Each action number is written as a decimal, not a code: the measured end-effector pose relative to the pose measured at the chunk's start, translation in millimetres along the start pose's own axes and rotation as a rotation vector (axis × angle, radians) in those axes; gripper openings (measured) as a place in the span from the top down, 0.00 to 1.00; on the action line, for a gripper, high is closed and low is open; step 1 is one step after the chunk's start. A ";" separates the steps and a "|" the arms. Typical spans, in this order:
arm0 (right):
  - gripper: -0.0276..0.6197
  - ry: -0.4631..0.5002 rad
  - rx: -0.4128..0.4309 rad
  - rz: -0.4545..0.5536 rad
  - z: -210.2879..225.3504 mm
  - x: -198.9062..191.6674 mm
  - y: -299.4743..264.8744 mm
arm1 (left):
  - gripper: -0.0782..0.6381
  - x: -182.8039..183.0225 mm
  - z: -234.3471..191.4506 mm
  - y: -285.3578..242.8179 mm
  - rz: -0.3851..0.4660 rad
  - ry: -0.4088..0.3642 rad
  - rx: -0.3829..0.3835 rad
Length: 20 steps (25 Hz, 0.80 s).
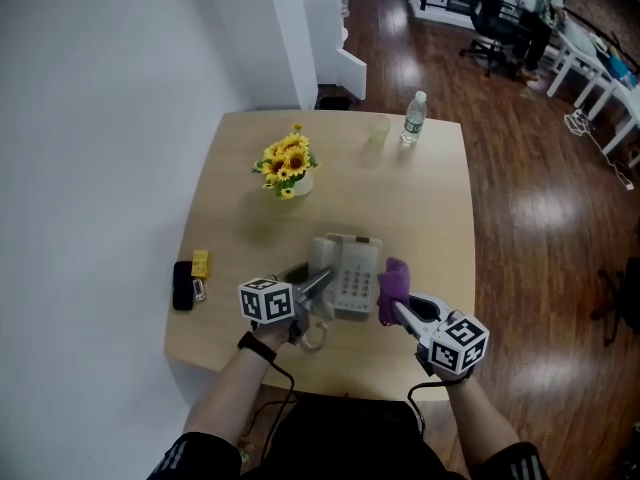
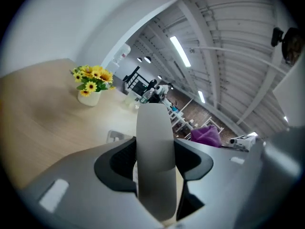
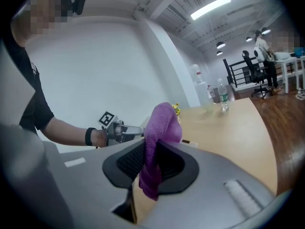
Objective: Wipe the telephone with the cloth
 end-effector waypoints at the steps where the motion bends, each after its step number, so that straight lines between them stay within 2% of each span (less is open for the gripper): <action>1: 0.85 0.017 0.011 0.014 -6.3 8.6 -0.6 | 0.58 3.1 12.2 12.1 0.018 0.007 -0.062; 5: 0.85 0.101 0.071 0.080 -39.9 55.1 -3.3 | 0.58 19.7 70.1 63.3 0.096 0.032 -0.330; 11: 0.85 0.290 0.223 0.211 -116.0 137.3 -2.9 | 0.58 43.2 146.2 138.7 0.176 0.038 -0.673; 15: 0.85 0.410 0.320 0.269 -171.5 171.5 -0.7 | 0.58 41.4 176.7 179.8 0.196 -0.009 -0.805; 20: 0.85 0.522 0.413 0.283 -231.9 180.0 -1.8 | 0.58 33.1 189.9 209.8 0.223 -0.003 -0.875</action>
Point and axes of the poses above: the fingertips, and each gripper's own axes: y backward along the fingers, z to its right, x out of its top, the point moved 4 cm from there along y, backward along the fingers, and after that the axes turned 6 degrees about y, right-handed, at the moved point
